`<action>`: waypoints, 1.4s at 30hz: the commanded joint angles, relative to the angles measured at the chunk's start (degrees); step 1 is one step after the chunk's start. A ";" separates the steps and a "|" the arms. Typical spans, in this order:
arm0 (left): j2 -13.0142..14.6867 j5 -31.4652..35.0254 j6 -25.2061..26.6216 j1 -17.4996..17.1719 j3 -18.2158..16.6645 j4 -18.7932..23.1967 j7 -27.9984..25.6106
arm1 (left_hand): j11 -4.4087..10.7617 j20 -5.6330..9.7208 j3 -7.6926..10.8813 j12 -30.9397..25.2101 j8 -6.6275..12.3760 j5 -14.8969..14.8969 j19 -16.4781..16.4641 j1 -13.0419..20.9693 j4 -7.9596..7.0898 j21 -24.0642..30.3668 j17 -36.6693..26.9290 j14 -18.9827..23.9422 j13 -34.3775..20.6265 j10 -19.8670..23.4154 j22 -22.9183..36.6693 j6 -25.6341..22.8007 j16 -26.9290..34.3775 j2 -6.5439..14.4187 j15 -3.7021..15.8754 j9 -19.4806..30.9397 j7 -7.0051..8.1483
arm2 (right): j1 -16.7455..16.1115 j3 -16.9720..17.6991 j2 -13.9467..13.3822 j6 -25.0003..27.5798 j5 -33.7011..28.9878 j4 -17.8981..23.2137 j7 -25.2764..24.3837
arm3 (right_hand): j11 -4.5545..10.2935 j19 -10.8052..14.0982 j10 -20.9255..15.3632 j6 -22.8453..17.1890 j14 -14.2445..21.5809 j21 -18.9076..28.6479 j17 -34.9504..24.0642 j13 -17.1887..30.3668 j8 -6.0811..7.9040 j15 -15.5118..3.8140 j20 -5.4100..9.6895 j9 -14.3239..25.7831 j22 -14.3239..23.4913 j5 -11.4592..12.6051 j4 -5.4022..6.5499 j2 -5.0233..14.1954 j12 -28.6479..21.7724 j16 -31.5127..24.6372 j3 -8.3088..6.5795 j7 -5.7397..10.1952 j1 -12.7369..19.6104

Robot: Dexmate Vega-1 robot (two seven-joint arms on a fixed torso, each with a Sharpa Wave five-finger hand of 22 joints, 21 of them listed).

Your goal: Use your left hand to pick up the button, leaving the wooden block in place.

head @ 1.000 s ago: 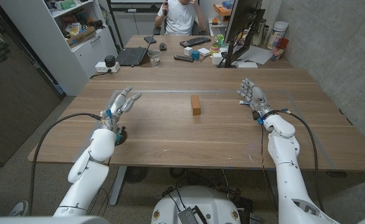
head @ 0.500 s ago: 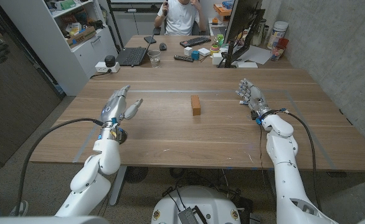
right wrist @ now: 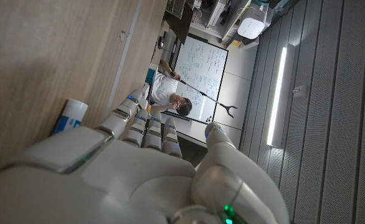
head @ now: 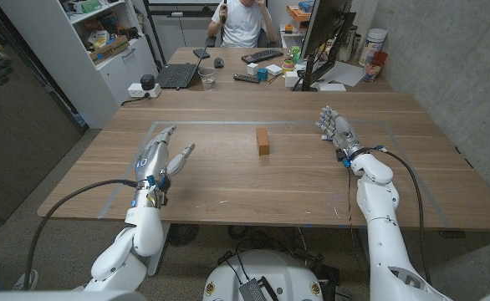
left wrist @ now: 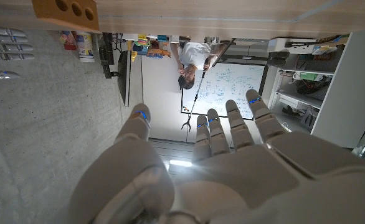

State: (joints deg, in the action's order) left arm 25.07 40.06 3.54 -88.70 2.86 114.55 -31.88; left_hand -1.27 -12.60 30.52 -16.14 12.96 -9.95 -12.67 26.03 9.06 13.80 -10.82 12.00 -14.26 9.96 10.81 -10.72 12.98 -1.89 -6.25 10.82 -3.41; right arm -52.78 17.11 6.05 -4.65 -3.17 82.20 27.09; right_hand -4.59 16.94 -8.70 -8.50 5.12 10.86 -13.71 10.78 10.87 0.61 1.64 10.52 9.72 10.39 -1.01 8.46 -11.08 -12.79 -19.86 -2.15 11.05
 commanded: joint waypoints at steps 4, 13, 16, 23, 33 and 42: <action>-5.31 -12.21 -5.30 -7.11 -3.45 1.59 3.52 | -1.41 0.05 -1.04 0.06 -0.62 0.21 -1.74 -1.26 -0.85 0.64 -0.41 0.17 -0.55 -0.26 0.35 0.68 -0.11 -0.48 -1.76 0.21 -0.76 | 0.14 -0.76 0.41 0.34 -1.02 -0.37 -0.13 | 0.27 0.46 -0.30 -0.12 0.62 0.26 -0.16 0.22 0.27 -0.05 -0.25 0.21 0.11 0.40 0.30 -0.50 -0.21 -0.24 -0.31 0.23 0.02; -7.50 -7.14 3.00 -11.82 -6.52 9.77 6.74 | -2.54 -0.01 -1.56 -0.13 -0.64 0.11 -2.52 -1.95 -1.24 0.75 -0.48 0.07 -0.91 -0.01 0.42 0.29 -0.27 -0.27 -3.23 0.24 -1.67 | -0.46 -0.14 0.31 0.43 -1.15 -0.35 -0.48 | 0.28 0.44 -0.21 -0.11 0.58 0.25 -0.19 0.22 0.26 -0.04 -0.29 0.22 0.11 0.39 0.36 -0.51 -0.18 -0.22 -0.30 0.29 -0.04; -7.66 -6.66 3.92 -13.81 -8.74 12.65 7.83 | -3.12 -0.02 -1.52 -0.25 -0.62 -0.01 -2.63 -1.83 -1.21 0.72 -0.48 0.06 -1.02 0.25 0.42 0.11 -0.31 0.03 -3.49 0.24 -1.90 | -0.78 0.22 0.22 0.14 -0.86 -0.63 -0.27 | 0.23 0.44 -0.25 -0.10 0.56 0.25 -0.21 0.22 0.26 -0.06 -0.31 0.22 0.11 0.39 0.38 -0.52 -0.19 -0.22 -0.28 0.24 -0.08; -9.00 -2.31 8.48 -18.70 -11.69 17.19 8.42 | -3.13 -0.04 -1.44 -0.16 -0.65 -0.13 -2.66 -1.60 -1.12 0.62 -0.46 -0.20 -1.15 -0.03 0.41 0.03 -0.48 0.38 -3.90 0.24 -1.98 | -1.21 0.89 0.16 -0.20 -0.51 -1.95 -0.32 | 0.38 0.44 -0.29 -0.11 0.59 0.25 -0.21 0.22 0.27 -0.07 -0.28 0.22 0.11 0.40 0.37 -0.51 -0.21 -0.22 -0.31 0.31 -0.05; -10.00 5.84 21.07 -18.93 -12.72 22.31 13.77 | -3.48 -0.06 -1.47 -0.09 -0.67 -0.20 -2.64 -1.42 -0.99 0.46 -0.44 -0.28 -1.30 -0.23 0.39 -0.15 -0.59 0.57 -4.22 0.25 -2.13 | -0.76 -0.02 -0.04 -0.95 -0.53 -2.11 0.86 | 0.30 0.46 -0.26 -0.11 0.66 0.26 -0.22 0.23 0.27 0.01 -0.38 0.22 0.11 0.41 0.38 -0.53 -0.20 -0.23 -0.32 0.28 -0.05; -4.96 8.15 23.19 -17.81 -14.92 23.29 21.28 | -4.20 -0.11 -3.00 0.17 -0.94 0.17 -2.60 -3.23 -1.38 -0.01 -0.49 -0.10 -1.70 -1.03 0.32 -0.47 -0.73 -0.75 -5.49 0.22 0.09 | -1.10 -0.32 0.33 -0.29 -0.35 -0.81 1.08 | 0.37 0.55 -0.26 -0.15 0.57 0.30 -0.22 0.23 0.29 0.21 -0.70 0.22 0.11 0.40 0.36 -0.61 -0.20 -0.18 -0.31 0.45 -0.05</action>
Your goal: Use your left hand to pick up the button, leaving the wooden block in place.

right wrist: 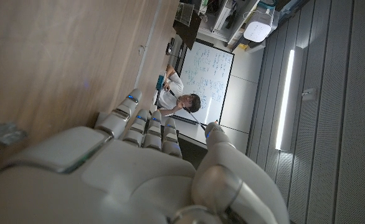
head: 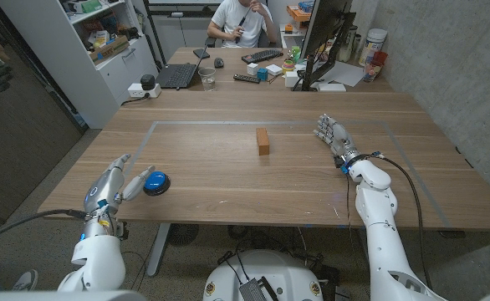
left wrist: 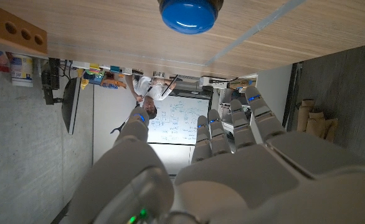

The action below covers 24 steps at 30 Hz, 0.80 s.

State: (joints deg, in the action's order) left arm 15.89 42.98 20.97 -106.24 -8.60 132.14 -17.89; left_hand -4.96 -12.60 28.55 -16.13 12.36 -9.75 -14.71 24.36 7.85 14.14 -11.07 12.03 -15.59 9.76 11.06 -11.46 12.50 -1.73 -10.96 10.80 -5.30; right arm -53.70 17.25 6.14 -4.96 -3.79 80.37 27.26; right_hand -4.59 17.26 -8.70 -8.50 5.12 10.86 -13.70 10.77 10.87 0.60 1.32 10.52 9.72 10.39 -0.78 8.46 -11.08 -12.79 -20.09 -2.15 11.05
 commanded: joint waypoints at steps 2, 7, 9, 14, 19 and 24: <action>6.16 7.54 6.51 0.19 -2.85 5.40 8.55 | -0.66 -0.10 -1.67 0.22 -0.32 0.05 -0.69 -2.37 -0.30 -0.48 -0.26 -0.37 -0.52 -1.05 0.05 -0.11 -0.41 -1.57 -0.92 0.25 3.73 | -0.32 -0.42 0.36 -0.08 0.46 1.11 0.97 | 0.38 0.26 -0.25 -0.16 0.56 0.31 -0.24 0.23 0.29 0.23 -0.45 0.22 0.12 0.40 0.15 -0.63 -0.20 -0.17 -0.06 0.48 -0.08; 11.75 9.26 7.65 0.57 -3.31 6.45 16.83 | 0.15 -0.07 -2.33 0.37 -0.70 -0.15 -0.72 -2.37 0.26 -0.75 -0.24 -0.76 -0.71 -1.56 -0.01 0.77 -0.64 -2.88 -0.39 0.24 4.64 | -0.95 -0.34 0.28 0.12 0.14 2.00 0.73 | 0.40 0.30 -0.26 -0.21 0.54 0.32 -0.24 0.23 0.31 0.28 -0.52 0.23 0.12 0.40 0.17 -0.67 -0.21 -0.15 -0.05 0.52 -0.12; 14.41 10.63 8.39 0.59 -3.63 6.91 20.70 | 0.49 -0.06 -2.51 0.60 -1.04 -0.34 -0.73 -1.68 0.82 -0.93 -0.22 -0.93 -0.82 -2.20 -0.05 1.96 -0.72 -3.57 -0.29 0.25 4.36 | -1.11 -0.11 0.34 0.32 0.23 2.23 0.56 | 0.42 0.30 -0.23 -0.22 0.56 0.32 -0.25 0.23 0.31 0.32 -0.57 0.23 0.12 0.40 0.20 -0.68 -0.20 -0.16 -0.04 0.52 -0.16; 19.05 14.67 10.69 1.06 -3.96 7.59 27.22 | 0.88 -0.03 -2.54 0.87 -1.56 -0.68 -0.84 -0.08 1.49 -1.17 -0.20 -0.58 -1.02 -3.05 -0.08 4.53 -0.59 -4.18 0.65 0.26 4.35 | -1.56 0.15 0.28 0.25 0.36 2.73 0.63 | 0.49 0.36 -0.23 -0.28 0.53 0.34 -0.25 0.24 0.33 0.26 -0.54 0.23 0.12 0.40 0.23 -0.68 -0.20 -0.14 -0.05 0.55 -0.19; 23.98 17.02 10.29 1.11 -5.17 7.84 32.81 | 1.89 0.01 -2.12 0.93 -0.87 -1.01 -1.36 2.02 1.88 -1.19 -0.19 -0.57 -1.21 -3.39 -0.08 3.88 -0.62 -3.87 1.29 0.28 5.57 | -1.86 0.14 0.53 0.81 0.09 3.46 0.12 | 0.46 0.37 -0.21 -0.29 0.55 0.34 -0.26 0.24 0.33 0.31 -0.63 0.23 0.12 0.40 0.26 -0.69 -0.19 -0.13 -0.05 0.57 -0.22; 28.75 17.49 10.12 2.30 -6.62 8.42 42.01 | 2.50 -0.01 -2.04 1.25 -0.72 -1.20 -1.46 3.24 2.06 -1.31 -0.18 -1.57 -1.31 -4.32 -0.11 3.91 -1.01 -4.04 1.67 0.29 6.18 | -1.82 -0.03 1.14 1.32 0.04 3.77 -0.41 | 0.38 0.40 -0.27 -0.31 0.59 0.35 -0.26 0.24 0.34 0.40 -0.72 0.23 0.12 0.40 0.29 -0.77 -0.22 -0.14 -0.02 0.54 -0.29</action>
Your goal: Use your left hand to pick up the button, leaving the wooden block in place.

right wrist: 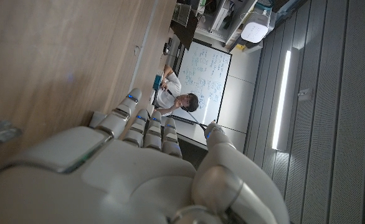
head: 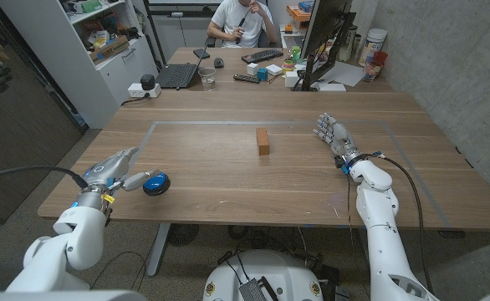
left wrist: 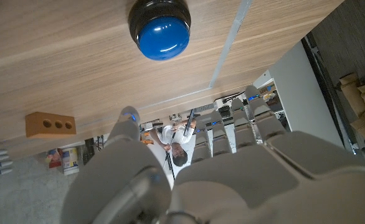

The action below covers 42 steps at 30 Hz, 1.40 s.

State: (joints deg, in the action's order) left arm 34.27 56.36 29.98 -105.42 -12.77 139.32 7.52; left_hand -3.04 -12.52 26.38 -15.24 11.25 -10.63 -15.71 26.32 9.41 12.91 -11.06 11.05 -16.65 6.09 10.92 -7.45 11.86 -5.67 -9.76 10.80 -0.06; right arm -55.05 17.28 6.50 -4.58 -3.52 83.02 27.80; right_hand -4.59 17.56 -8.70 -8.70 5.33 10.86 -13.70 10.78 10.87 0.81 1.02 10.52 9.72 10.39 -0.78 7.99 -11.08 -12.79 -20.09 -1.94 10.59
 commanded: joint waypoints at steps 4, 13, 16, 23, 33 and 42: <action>11.51 5.19 -0.78 1.79 -2.83 -0.34 14.92 | 0.83 -0.06 0.07 0.35 0.56 -0.58 -0.67 2.33 0.59 -0.14 -0.17 -0.21 -0.35 -0.77 0.01 -0.21 -0.18 -0.45 1.12 0.31 1.74 | -0.27 -0.38 0.90 0.80 -0.50 0.83 -1.09 | 0.48 0.14 -0.22 -0.16 0.36 0.36 -0.25 0.24 0.35 0.34 -0.48 0.23 0.12 0.40 0.30 -0.36 -0.20 -0.11 -0.01 0.43 0.15; 18.75 6.57 -4.72 4.91 -2.76 -1.42 22.37 | 2.03 -0.02 0.12 0.24 0.53 -1.60 -3.05 6.06 0.51 0.38 -0.11 -0.27 -0.64 -0.86 0.04 0.27 -0.26 -0.58 2.44 0.37 2.81 | -0.05 -0.82 1.44 1.48 -1.32 1.90 -2.16 | 0.43 0.26 -0.29 -0.19 0.35 0.40 -0.24 0.24 0.35 0.33 -0.72 0.23 0.12 0.40 0.33 -0.47 -0.23 -0.07 0.00 0.44 0.09; 20.05 5.51 -6.23 6.35 -2.93 -1.90 23.81 | 2.02 -0.05 -0.27 0.41 0.18 -1.85 -3.45 6.61 0.42 0.36 -0.09 -0.62 -0.73 -1.39 0.00 1.30 -0.40 -1.21 2.54 0.38 2.75 | -0.06 -1.09 1.42 1.39 -1.61 2.24 -2.13 | 0.40 0.32 -0.31 -0.20 0.39 0.41 -0.23 0.24 0.36 0.38 -0.72 0.23 0.12 0.41 0.32 -0.49 -0.23 -0.07 -0.01 0.41 0.09; 22.70 5.94 -6.65 9.07 -1.32 -1.46 29.19 | 1.97 0.06 -0.98 0.51 -0.26 -2.32 -4.91 7.39 0.16 0.67 -0.08 -0.19 -0.91 -1.88 0.00 2.92 -0.21 -2.04 2.73 0.41 2.43 | -0.24 -0.94 2.27 2.26 -1.80 2.92 -3.27 | 0.43 0.34 -0.30 -0.23 0.38 0.41 -0.24 0.24 0.36 0.41 -0.78 0.24 0.12 0.40 0.39 -0.56 -0.23 -0.05 0.03 0.35 -0.01; 23.80 6.47 -6.60 6.98 -3.09 0.71 36.49 | 1.33 -0.01 -2.99 1.38 -0.70 -3.31 -8.18 8.94 -0.17 1.14 -0.10 -2.26 -1.34 -4.83 -0.11 6.72 -0.80 -3.69 1.67 0.44 2.21 | -0.81 -0.86 2.76 2.90 -2.30 4.96 -4.09 | 0.43 0.31 -0.47 -0.45 0.48 0.37 -0.20 0.25 0.43 0.47 -1.28 0.24 0.12 0.42 0.36 -0.67 -0.29 -0.04 0.02 0.46 -0.02; 19.12 7.64 -8.08 2.60 -7.08 1.19 32.79 | 1.70 -0.02 -3.76 1.11 -0.03 -3.37 -9.27 8.91 -0.53 1.24 -0.13 -2.11 -1.51 -4.53 -0.13 5.62 -0.61 -3.70 2.13 0.45 2.78 | -1.14 -1.17 2.87 3.45 -2.87 4.94 -4.13 | 0.43 0.32 -0.47 -0.50 0.50 0.36 -0.17 0.25 0.43 0.52 -1.34 0.24 0.13 0.43 0.33 -0.69 -0.29 -0.02 -0.01 0.55 0.01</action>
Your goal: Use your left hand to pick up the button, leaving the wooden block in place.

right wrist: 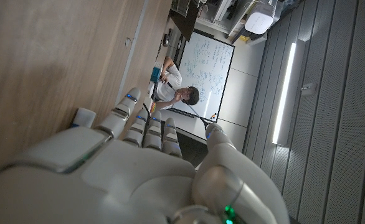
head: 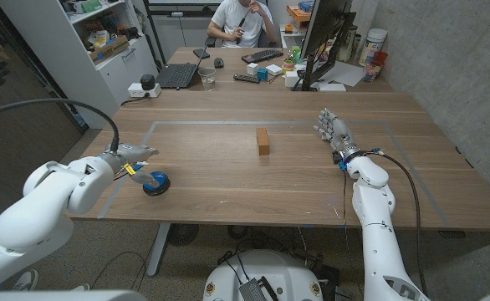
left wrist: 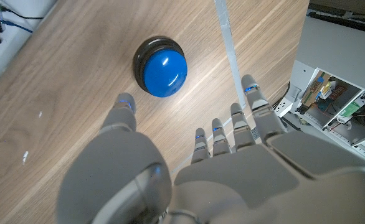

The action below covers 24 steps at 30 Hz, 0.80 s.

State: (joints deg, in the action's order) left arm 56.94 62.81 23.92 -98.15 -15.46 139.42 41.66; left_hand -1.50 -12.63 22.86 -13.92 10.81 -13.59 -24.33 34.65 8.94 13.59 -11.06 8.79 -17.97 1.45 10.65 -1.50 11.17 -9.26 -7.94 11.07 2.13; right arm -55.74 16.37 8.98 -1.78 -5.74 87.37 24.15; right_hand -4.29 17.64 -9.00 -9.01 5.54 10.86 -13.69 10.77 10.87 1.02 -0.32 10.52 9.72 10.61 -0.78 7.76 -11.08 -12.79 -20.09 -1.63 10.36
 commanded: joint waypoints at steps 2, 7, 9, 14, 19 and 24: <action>-5.72 2.93 -2.17 -6.24 -4.96 1.15 -6.28 | 0.18 0.08 -0.35 -0.27 0.52 -0.41 -0.80 0.59 -0.13 0.55 -0.14 0.12 -0.22 0.21 0.13 -0.58 0.08 -0.04 0.34 0.18 0.72 | -0.56 -0.38 0.32 0.74 -0.77 0.58 -0.31 | 0.09 0.23 -0.23 -0.25 0.32 0.36 -0.18 0.25 0.45 0.32 -0.03 0.24 0.13 0.21 0.33 -0.48 -0.31 -0.03 0.00 0.23 0.22; -6.62 3.66 -1.63 -6.16 -5.31 0.47 -6.34 | 0.35 0.06 -0.42 -0.57 0.81 -0.46 -1.16 0.89 -0.28 0.51 -0.16 0.25 -0.29 0.80 0.10 -1.24 0.19 0.54 0.48 0.19 0.89 | -0.58 -0.41 0.35 0.06 -0.59 0.47 -0.06 | 0.03 0.22 -0.31 -0.34 0.32 0.35 -0.18 0.25 0.48 0.31 -0.14 0.25 0.13 0.20 0.29 -0.52 -0.34 -0.03 0.03 0.26 0.24; -8.14 2.22 -1.16 -5.78 -5.23 -0.08 -7.38 | 0.32 0.06 -0.43 -0.56 0.79 -0.46 -1.24 0.98 -0.33 0.48 -0.17 0.24 -0.32 0.74 0.09 -1.20 0.20 0.71 0.47 0.19 0.85 | -0.69 -0.36 0.43 -0.36 -0.33 0.52 0.10 | 0.02 0.23 -0.35 -0.40 0.33 0.35 -0.19 0.26 0.50 0.28 -0.18 0.25 0.13 0.20 0.30 -0.53 -0.35 -0.04 0.04 0.32 0.22; -8.54 0.28 -1.49 -4.85 -4.07 -2.22 -8.23 | 0.15 0.04 -0.67 -0.56 0.72 -0.36 -1.46 0.80 -0.55 0.43 -0.19 0.24 -0.38 0.64 0.08 -1.04 0.24 0.87 0.06 0.19 0.49 | -1.03 -0.31 0.34 -0.15 -0.46 1.23 0.17 | 0.03 0.25 -0.35 -0.45 0.35 0.35 -0.17 0.26 0.50 0.23 -0.23 0.25 0.13 0.20 0.27 -0.56 -0.35 -0.03 0.04 0.35 0.23; -9.73 -3.31 -1.07 -2.78 -3.34 -3.71 -8.70 | -0.11 0.03 -0.91 -0.54 0.66 -0.25 -1.67 0.58 -0.72 0.40 -0.20 0.32 -0.42 0.50 0.07 -0.90 0.29 0.90 -0.18 0.19 0.46 | -1.16 -0.32 0.14 -0.10 -0.73 1.32 0.21 | 0.07 0.27 -0.41 -0.45 0.35 0.35 -0.18 0.26 0.48 0.24 -0.24 0.25 0.13 0.20 0.29 -0.60 -0.36 -0.03 0.08 0.34 0.18; -8.72 -3.92 -1.61 -1.88 -2.24 -5.08 -9.16 | -0.27 0.02 -1.16 -0.55 0.64 -0.14 -1.87 0.32 -0.88 0.38 -0.21 0.36 -0.47 0.46 0.06 -0.86 0.32 0.87 -0.24 0.19 0.43 | -1.19 -0.12 -0.02 0.05 -0.41 1.27 0.66 | 0.07 0.32 -0.53 -0.54 0.29 0.36 -0.18 0.26 0.50 0.19 -0.34 0.25 0.13 0.18 0.29 -0.75 -0.40 0.01 0.15 0.34 0.11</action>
State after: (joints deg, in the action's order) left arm 48.72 61.33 22.65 -101.82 -19.32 137.10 34.18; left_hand -1.30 -12.60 21.85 -14.21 11.25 -13.59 -25.56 35.25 8.05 13.59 -11.06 9.02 -18.24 1.68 10.66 -2.35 11.18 -8.66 -7.73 11.06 2.55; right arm -56.67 16.05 9.24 -1.68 -6.26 88.42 24.28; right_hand -4.30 17.65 -9.00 -9.15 5.53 10.86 -13.69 10.77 10.87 1.02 -0.32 10.52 9.72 10.60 -0.78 7.77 -11.08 -12.79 -20.09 -1.49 10.37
